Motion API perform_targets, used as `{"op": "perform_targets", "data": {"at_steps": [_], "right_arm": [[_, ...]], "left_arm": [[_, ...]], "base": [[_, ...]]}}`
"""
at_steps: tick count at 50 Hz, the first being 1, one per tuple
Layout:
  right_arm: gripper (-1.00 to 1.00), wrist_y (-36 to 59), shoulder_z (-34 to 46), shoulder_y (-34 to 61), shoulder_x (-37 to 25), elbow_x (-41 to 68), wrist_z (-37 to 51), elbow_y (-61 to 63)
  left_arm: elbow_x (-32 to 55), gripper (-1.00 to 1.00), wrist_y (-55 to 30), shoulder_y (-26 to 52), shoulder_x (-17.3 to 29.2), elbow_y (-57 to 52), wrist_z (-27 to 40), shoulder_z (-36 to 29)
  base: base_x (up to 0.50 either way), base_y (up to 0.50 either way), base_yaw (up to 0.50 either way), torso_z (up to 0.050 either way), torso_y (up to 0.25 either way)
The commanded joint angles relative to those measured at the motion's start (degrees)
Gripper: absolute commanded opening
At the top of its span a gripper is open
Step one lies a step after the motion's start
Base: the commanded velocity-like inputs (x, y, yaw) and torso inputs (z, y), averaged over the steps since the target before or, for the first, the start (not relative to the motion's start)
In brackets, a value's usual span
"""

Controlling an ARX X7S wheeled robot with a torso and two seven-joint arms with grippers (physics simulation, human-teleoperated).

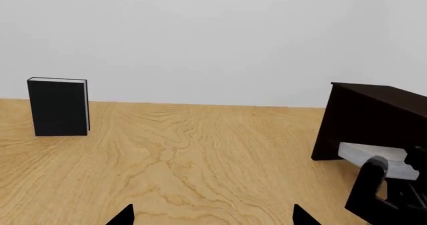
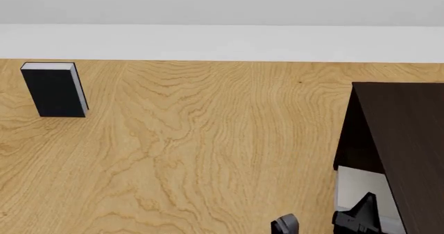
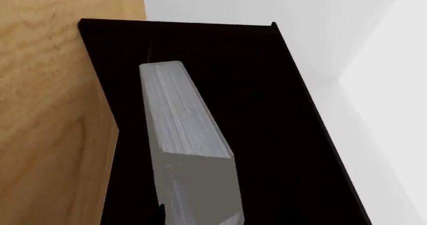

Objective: Pick up the book on the right and place it on the cabinet shelf.

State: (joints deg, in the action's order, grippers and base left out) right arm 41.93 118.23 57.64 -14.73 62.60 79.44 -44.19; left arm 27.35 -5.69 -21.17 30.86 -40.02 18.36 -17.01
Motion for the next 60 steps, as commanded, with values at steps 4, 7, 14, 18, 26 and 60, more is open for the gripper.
{"op": "perform_targets", "data": {"at_steps": [4, 7, 14, 18, 26, 60], "right_arm": [[1.0, -13.6, -2.5, 1.8, -2.1, 0.1, -15.9, 6.2], [1.0, -14.2, -2.6, 1.9, -2.1, -0.1, -16.4, 6.9], [1.0, -17.7, -3.4, 1.7, -2.6, -0.8, -18.2, 9.4], [1.0, -17.9, -3.4, 2.0, -2.5, -1.1, -18.1, 11.0], [1.0, -18.0, -3.4, 3.2, -3.0, -1.6, -17.4, 14.7], [1.0, -22.3, -5.6, 7.8, -6.4, -3.9, -16.5, 29.6]], "left_arm": [[0.2, 1.0, -0.2, 0.3, 0.3, 0.0, 0.3, -0.1], [0.2, 1.0, -0.1, 0.2, 0.3, -0.1, 0.4, -0.1], [0.3, 1.0, -0.1, 0.2, 0.4, -0.1, 0.5, -0.1], [0.3, 1.0, 0.0, 0.3, 0.4, 0.0, 0.5, -0.1], [0.5, 1.0, 0.2, 0.2, 0.5, 0.0, 0.5, -0.2], [0.2, 1.0, 1.4, -0.6, 0.8, -0.1, 0.7, -0.8]], "base": [[0.01, 0.0, 0.0, -0.002, 0.0], [0.01, 0.0, 0.01, -0.004, 0.0], [0.01, 0.0, 0.01, -0.003, 0.0], [0.01, 0.0, 0.01, -0.005, 0.0], [0.01, 0.0, 0.01, -0.003, 0.0], [0.0, 0.0, 0.0, -0.001, 0.0]]}}
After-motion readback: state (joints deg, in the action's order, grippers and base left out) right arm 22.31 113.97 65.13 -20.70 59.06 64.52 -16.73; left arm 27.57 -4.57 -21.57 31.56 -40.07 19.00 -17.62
